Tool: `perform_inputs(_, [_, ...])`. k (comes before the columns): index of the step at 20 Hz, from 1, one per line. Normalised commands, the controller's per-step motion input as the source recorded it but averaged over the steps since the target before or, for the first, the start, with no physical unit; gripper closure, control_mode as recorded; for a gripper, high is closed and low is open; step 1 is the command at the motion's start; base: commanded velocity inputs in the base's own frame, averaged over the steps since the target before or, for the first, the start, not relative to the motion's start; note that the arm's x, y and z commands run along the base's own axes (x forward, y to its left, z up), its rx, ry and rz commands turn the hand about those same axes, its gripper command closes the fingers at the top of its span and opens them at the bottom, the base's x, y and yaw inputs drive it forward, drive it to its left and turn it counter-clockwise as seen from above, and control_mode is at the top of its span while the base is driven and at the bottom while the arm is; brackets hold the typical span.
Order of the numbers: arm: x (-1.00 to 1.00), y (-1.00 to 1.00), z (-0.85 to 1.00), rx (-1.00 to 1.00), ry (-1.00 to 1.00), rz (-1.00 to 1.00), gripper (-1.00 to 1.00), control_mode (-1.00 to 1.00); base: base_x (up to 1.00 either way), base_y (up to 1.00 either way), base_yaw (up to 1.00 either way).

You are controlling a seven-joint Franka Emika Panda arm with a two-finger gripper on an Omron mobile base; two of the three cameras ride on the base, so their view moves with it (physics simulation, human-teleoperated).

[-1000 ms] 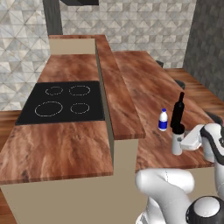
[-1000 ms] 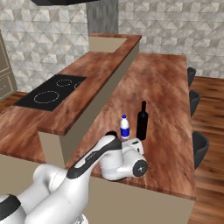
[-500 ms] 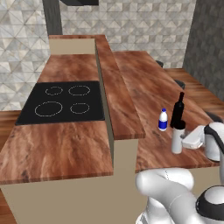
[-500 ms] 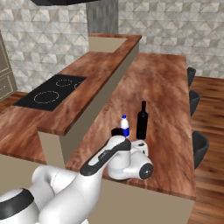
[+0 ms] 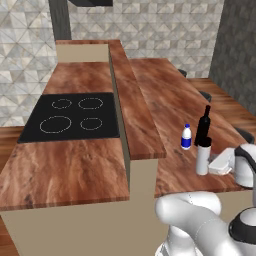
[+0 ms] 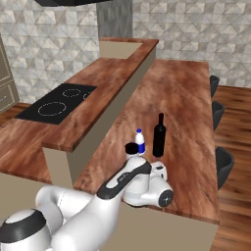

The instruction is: Move the drinks to the dining counter.

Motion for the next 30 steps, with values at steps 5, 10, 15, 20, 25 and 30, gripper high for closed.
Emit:
perform_inputs(5, [-0.06, 0.00, -0.10, 0.00, -0.06, 0.00, -1.00, -1.00, 0.00, 0.00, 0.00])
perform_inputs(10, [-0.31, 0.00, 0.00, 0.00, -0.06, 0.00, -1.00, -1.00, 0.00, 0.00, 0.00])
perform_inputs(15, [-0.60, 0.00, 0.37, 0.00, -0.09, 0.00, -1.00, -1.00, 0.00, 0.00, 0.00])
perform_inputs(20, [-0.50, 0.00, 0.72, 0.00, -0.11, 0.02, -1.00, -1.00, 0.00, 0.00, 0.00])
perform_inputs(25, [-0.16, 0.09, 0.52, -0.02, -0.12, 0.05, -1.00, -1.00, 0.00, 0.00, 0.00])
perform_inputs(30, [-0.01, 0.45, 0.24, -0.13, -0.14, 0.00, -1.00, -1.00, 0.00, 0.00, 0.00])
